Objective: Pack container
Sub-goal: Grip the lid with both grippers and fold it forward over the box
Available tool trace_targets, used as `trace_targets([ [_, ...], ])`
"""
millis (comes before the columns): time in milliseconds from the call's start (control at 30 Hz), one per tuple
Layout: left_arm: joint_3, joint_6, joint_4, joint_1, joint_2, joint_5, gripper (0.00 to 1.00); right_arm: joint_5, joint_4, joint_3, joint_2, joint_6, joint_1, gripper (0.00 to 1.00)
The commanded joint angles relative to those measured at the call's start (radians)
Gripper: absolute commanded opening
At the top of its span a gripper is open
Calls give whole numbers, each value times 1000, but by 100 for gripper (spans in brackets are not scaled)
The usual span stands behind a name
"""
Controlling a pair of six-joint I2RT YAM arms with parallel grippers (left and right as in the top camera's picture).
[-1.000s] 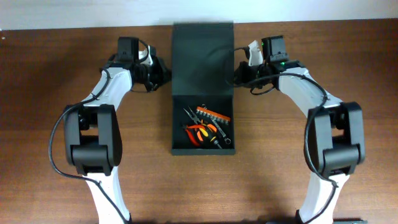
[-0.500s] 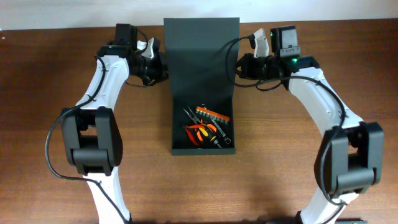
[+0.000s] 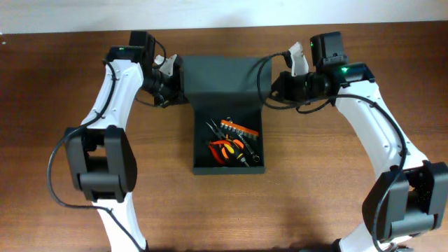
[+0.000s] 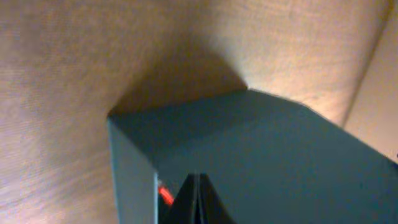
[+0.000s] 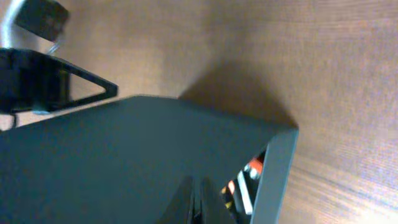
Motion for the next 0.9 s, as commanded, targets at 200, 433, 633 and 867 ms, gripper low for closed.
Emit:
trace_targets([
  [200,18,78,-90,-1,-104,-126,2,75,-162,16,-68,-34,13,4],
  [433,18,86,-140,-1,-118,-126,2,210,-250,16,-106,-34,37,4],
  [633,28,148,-164,-2,-167,-127,12,214,-257,16,-203,-159,53,4],
  [867,82,148,-191,-2,-274,-160,99,306,-269,16,-387,-235,56,66],
])
